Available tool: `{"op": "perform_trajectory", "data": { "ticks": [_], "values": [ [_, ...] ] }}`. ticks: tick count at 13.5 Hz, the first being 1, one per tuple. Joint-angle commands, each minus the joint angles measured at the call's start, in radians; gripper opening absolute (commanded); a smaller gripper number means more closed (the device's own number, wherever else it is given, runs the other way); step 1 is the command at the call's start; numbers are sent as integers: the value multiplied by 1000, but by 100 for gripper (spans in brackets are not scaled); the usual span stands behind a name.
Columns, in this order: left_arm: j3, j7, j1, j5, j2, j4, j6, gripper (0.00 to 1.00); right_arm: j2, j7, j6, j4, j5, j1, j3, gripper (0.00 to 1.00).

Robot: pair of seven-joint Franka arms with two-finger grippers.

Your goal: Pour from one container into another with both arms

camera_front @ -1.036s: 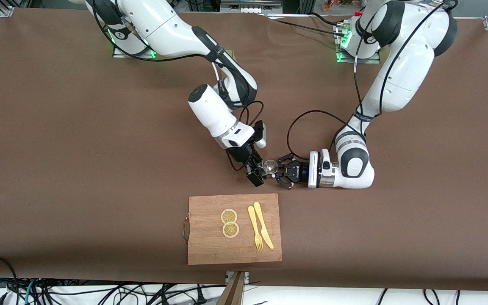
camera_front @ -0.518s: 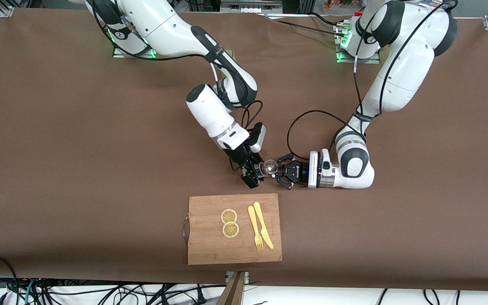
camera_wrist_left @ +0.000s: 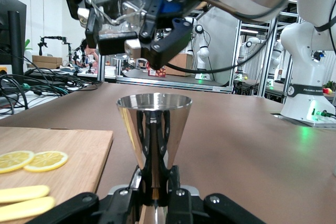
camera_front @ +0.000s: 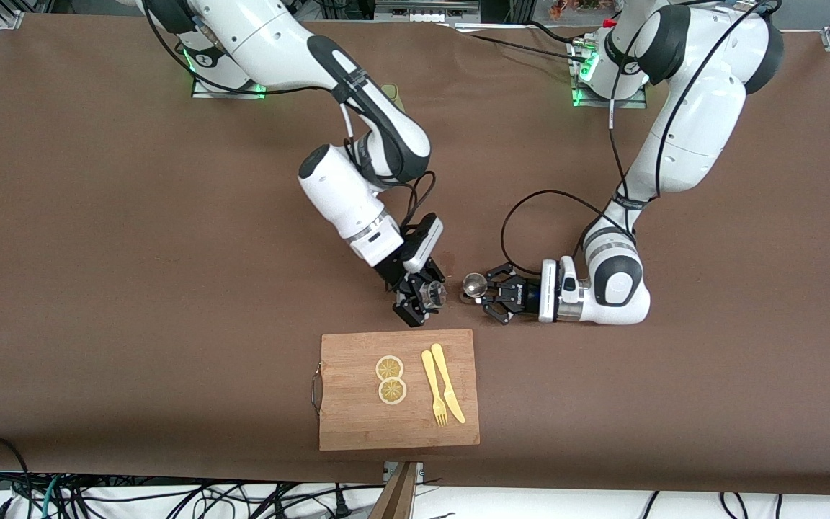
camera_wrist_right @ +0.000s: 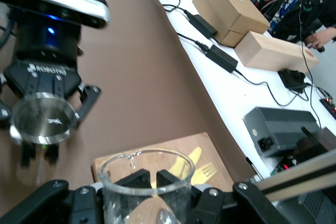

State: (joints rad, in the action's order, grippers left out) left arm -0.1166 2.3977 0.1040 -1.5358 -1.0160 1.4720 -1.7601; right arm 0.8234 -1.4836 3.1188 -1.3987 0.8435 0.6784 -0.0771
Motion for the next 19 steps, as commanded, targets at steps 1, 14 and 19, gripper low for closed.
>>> {"op": "perform_trajectory", "data": {
  "ticks": [1, 14, 19],
  "values": [
    [28, 61, -44, 17, 50, 57, 62, 0, -43, 11, -125, 6, 64, -60, -10, 0],
    [259, 253, -444, 410, 94, 77, 457, 0, -104, -665, -998, -55, 546, -538, -1, 0],
    [270, 394, -498, 593, 61, 38, 504, 0, -70, -868, -1262, -166, 545, -724, -1, 0]
  ]
}}
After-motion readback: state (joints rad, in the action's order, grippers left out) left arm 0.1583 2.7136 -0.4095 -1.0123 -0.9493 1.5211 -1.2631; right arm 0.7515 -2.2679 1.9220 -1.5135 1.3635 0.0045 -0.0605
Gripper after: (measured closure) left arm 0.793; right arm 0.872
